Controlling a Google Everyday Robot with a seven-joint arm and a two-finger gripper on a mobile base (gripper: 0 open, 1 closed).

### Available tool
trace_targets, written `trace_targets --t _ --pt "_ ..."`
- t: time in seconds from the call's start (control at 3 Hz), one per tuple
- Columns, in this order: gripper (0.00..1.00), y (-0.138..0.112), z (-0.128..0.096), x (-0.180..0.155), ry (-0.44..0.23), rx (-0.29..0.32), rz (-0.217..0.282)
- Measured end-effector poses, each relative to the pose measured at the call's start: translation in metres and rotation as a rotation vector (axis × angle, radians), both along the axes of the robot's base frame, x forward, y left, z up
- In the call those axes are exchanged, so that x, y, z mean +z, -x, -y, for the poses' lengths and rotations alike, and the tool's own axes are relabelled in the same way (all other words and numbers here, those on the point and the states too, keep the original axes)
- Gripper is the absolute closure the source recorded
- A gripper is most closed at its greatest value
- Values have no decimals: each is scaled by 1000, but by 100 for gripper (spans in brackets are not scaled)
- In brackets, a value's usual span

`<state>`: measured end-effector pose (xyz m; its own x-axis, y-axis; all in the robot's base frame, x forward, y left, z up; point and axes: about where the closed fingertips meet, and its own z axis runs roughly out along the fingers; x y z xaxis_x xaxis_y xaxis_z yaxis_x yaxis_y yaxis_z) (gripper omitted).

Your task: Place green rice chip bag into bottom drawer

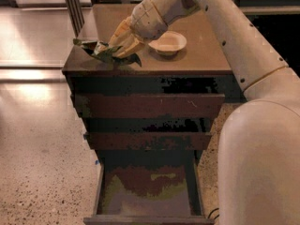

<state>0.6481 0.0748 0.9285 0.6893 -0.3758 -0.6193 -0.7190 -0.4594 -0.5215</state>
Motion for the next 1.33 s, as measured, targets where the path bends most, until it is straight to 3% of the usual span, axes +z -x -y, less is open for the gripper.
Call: trace_targets --t 0.67,1.0,1.33 --pt "100 5 -1 10 -10 17 0" --pt "100 23 7 36 -29 15 32" --pt "100 67 19 69 -40 3 75"
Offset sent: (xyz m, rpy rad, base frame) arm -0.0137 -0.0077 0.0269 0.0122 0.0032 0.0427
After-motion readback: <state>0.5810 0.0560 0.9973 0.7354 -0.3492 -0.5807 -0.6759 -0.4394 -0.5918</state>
